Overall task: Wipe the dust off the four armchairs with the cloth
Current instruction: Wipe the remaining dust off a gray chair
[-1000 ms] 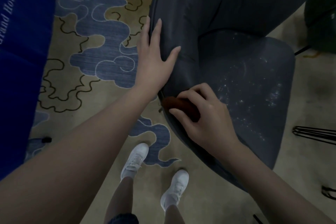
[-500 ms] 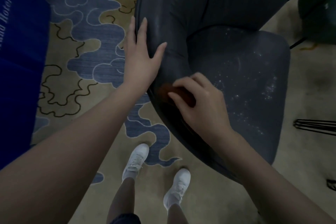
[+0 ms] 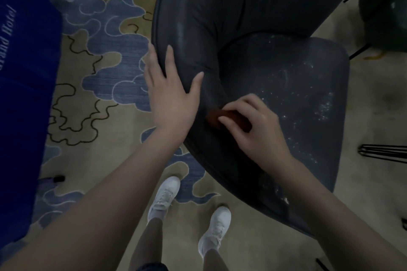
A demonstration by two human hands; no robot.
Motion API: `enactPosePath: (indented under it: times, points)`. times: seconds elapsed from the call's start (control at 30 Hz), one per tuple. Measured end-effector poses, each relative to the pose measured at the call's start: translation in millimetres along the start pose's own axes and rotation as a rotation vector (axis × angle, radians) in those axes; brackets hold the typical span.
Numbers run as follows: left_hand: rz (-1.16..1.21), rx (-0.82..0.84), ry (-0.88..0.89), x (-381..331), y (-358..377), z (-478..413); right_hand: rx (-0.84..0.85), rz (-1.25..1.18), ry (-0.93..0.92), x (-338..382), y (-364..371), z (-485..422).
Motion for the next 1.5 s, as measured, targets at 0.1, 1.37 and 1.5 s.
enactPosePath:
  times: [0.1,1.37,1.5]
  points:
    - [-0.018,-0.017,0.003,0.0,0.4,0.7,0.067,-0.049,-0.036,-3.1,7.3,12.1]
    - [-0.163,-0.074,-0.013,-2.4,0.9,0.0,0.532,-0.486,0.349,-135.5,201.9,-41.3]
    - [-0.164,-0.083,-0.007,-2.9,1.5,0.8,0.700,-0.412,0.342,-147.6,236.0,-30.8]
Point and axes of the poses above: each hand's wrist, its own z-axis away from the middle knuckle, its own y-axis out of the palm, x = y × z, the point moved 8 cm from there along -z, towards the middle knuckle, and after that the axes turned 14 degrees about z, right-handed, at the moved point
